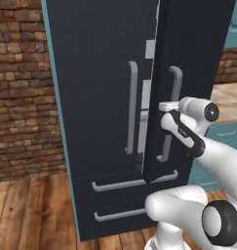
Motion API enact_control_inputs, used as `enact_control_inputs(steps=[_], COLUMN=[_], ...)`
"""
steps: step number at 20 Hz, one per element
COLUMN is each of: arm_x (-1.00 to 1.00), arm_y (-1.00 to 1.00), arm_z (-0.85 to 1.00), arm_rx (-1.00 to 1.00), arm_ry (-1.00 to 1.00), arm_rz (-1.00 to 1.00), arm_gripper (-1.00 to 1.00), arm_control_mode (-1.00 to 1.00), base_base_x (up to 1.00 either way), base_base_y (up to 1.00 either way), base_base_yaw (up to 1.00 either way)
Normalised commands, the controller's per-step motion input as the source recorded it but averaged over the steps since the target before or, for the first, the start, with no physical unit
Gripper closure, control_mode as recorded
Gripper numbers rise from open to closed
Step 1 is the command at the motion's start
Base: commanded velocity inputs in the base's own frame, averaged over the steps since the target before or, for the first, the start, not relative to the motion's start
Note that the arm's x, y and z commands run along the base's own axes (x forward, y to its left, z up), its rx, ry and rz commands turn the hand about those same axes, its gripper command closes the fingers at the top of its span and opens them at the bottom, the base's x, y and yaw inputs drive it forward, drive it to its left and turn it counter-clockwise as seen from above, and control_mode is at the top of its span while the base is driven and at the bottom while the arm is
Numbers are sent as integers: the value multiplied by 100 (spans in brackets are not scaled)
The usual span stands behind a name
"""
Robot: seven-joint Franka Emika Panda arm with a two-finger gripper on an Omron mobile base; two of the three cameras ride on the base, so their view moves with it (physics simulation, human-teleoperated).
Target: Take the cupcake and cake from the fridge and place them on the empty tray on the dining counter.
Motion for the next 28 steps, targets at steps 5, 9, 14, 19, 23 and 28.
enact_control_inputs(steps=[5,9,14,19,23,28], arm_x=[-100,-100,-90,-30,-73,-68], arm_y=[-100,-100,-99,-56,-2,50], arm_z=[4,0,0,0,0,4], arm_rx=[0,0,0,0,-1,-8], arm_ry=[15,15,5,0,-7,-21], arm_rz=[0,0,0,-4,-42,-57], arm_gripper=[100,100,100,-100,-100,-100], arm_control_mode=[-100,-100,-100,-100,-100,-100], base_base_x=[0,0,0,0,0,0], base_base_y=[0,0,0,0,0,0], base_base_yaw=[0,0,0,0,0,0])
